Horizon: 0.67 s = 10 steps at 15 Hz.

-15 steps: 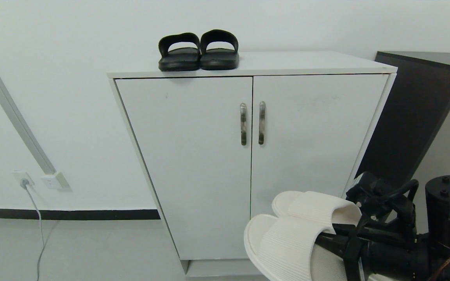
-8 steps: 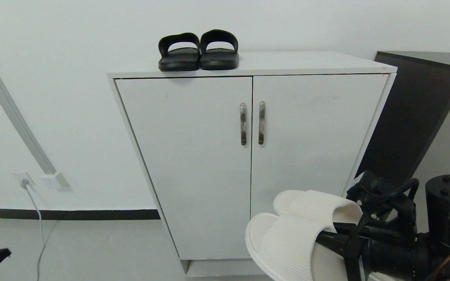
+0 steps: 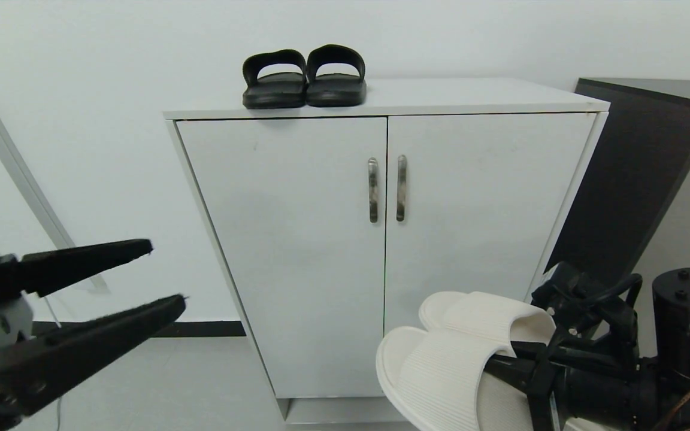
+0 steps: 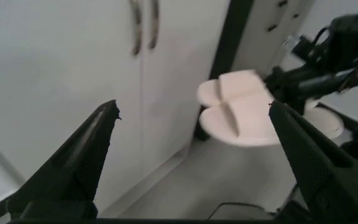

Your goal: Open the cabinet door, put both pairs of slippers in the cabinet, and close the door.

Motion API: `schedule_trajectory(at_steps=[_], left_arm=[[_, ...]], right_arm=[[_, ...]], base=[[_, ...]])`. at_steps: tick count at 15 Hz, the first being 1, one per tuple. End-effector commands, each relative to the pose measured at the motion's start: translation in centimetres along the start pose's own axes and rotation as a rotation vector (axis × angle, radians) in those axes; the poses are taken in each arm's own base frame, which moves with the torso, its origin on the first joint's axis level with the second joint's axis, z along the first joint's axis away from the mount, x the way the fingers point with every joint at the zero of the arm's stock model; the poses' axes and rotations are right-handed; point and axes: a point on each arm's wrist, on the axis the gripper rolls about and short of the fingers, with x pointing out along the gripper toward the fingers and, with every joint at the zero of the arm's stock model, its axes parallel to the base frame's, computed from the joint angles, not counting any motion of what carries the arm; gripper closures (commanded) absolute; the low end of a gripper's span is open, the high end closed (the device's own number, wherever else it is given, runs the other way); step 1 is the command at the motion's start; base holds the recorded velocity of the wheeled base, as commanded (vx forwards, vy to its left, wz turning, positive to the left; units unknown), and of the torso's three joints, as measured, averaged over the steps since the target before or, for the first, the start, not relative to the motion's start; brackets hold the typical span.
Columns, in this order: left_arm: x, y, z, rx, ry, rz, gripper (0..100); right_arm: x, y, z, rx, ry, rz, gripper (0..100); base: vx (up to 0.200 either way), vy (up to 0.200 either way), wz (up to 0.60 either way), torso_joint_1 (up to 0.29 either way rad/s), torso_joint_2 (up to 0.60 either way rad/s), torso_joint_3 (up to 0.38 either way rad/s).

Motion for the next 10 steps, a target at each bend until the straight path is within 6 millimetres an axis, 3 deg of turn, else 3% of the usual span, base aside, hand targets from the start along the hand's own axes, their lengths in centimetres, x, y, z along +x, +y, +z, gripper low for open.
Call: schedule_trajectory(at_steps=[1, 3, 6, 10], left_arm=[[4.1, 0.4, 1.4, -0.048, 0.034, -0.087, 0], [7.4, -0.6, 2.6, -0.096, 0.025, -0.127, 0], [13.7, -0.9, 2.5, -0.097, 0.020, -0.185, 0], [18.2, -2.3, 4.1, -0.146, -0.006, -0.264, 0]], right_arm=[[-0.1, 0.0, -0.1, 0.000, 0.002, -0.002, 100], [-0.1, 0.0, -0.1, 0.000, 0.002, -0.003, 100], [0.0, 0.0, -0.2, 0.000, 0.008, -0.003, 100], [0.0, 0.0, -0.2, 0.000, 0.005, -0.005, 100]], base=[[0.000, 0.000, 0.00, 0.000, 0.00, 0.000], [0.000, 0.000, 0.00, 0.000, 0.00, 0.000], [0.000, 0.000, 0.00, 0.000, 0.00, 0.000], [0.000, 0.000, 0.00, 0.000, 0.00, 0.000]])
